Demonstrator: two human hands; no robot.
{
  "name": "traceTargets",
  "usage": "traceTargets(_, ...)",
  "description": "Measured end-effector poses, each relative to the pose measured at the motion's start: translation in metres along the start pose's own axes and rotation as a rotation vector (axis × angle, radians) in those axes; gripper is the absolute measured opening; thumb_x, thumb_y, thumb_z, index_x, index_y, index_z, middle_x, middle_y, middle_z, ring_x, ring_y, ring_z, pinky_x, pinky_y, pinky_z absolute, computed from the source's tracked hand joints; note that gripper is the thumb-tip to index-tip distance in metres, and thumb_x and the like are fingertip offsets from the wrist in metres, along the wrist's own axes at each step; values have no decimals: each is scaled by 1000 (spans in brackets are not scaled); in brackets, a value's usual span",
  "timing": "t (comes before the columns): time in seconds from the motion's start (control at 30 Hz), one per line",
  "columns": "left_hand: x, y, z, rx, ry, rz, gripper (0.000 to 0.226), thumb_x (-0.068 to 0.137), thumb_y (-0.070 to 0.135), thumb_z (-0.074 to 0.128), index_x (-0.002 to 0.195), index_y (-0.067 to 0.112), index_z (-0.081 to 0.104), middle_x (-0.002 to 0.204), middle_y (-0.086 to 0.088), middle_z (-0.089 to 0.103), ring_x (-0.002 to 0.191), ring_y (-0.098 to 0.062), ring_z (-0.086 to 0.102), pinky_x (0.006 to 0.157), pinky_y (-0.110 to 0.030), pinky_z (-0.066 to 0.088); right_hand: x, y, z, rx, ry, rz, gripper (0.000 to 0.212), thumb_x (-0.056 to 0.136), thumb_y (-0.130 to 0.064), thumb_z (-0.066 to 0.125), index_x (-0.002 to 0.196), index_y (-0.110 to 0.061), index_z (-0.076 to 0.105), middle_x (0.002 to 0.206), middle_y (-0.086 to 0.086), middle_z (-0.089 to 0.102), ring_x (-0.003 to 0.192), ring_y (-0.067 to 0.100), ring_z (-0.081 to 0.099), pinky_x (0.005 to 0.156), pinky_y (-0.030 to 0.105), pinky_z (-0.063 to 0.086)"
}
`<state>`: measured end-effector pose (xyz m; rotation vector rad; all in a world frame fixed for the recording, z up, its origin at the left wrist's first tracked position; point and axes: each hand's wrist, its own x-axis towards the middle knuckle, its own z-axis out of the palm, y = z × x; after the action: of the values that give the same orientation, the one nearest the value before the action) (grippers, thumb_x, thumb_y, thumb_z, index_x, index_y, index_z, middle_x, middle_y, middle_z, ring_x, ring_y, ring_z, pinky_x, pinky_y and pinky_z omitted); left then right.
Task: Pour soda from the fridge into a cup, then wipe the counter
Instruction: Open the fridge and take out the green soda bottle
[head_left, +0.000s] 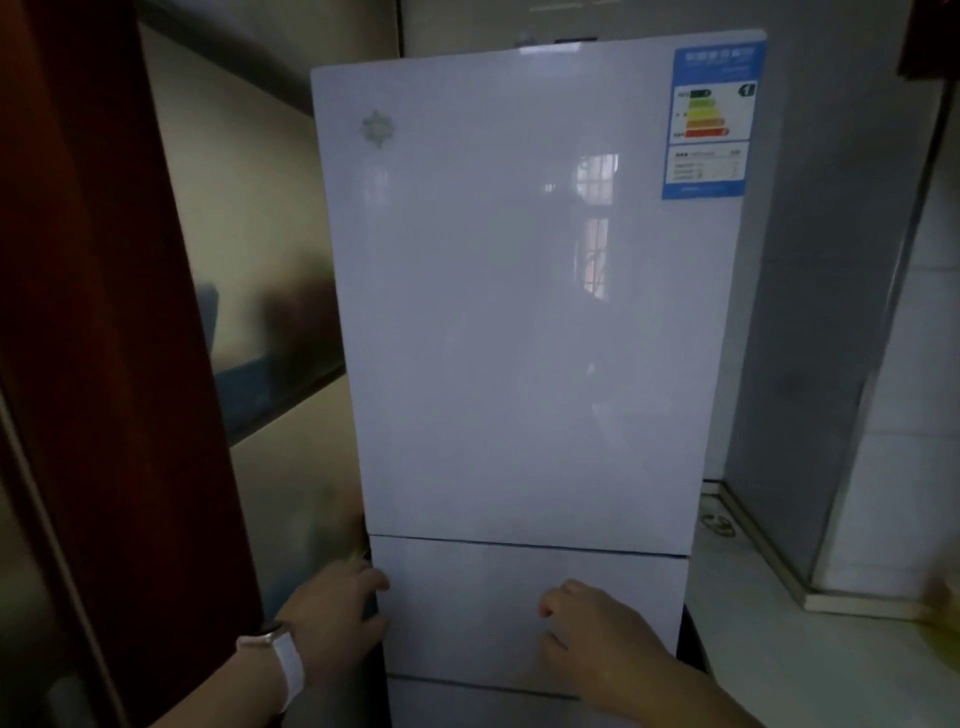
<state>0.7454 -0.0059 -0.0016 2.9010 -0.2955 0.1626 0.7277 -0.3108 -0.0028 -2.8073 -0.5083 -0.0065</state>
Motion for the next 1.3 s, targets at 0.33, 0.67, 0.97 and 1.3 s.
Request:
traceTargets(0.33,113,-41,-20,-621,309,-183,58,87,29,67,139,17,45,133,-5,55,118,-23,55,97,-37,47,127,-33,-32,-126,217,-130,39,96,-37,45,132,-23,52,128,-3,49,114,17,49,89,30,42)
traceTargets(0.67,182,-59,-43,-942,558,-237,80,87,41,68,149,18,25,150,-6,33,129,-24,43,100,-41,43,217,-65,-43,-331,469,-282,49,73,-37,56,118,-18,59,126,9,61,110,27,62,87,39,55)
traceTargets(0.97,216,-43,-53,-1182,725,-133,46,85,37,70,122,33,42,112,13,56,102,-10,61,80,-29,56,260,-66,-56,-532,521,-217,64,80,-41,48,140,-17,51,153,16,39,139,35,37,111,55,26)
traceTargets(1.3,234,-44,-50,-1193,664,-162,63,85,36,71,134,28,34,118,11,48,103,-12,54,80,-25,50,280,-38,-50,-637,619,-288,78,76,-39,62,148,-17,41,160,13,27,145,33,22,115,54,15)
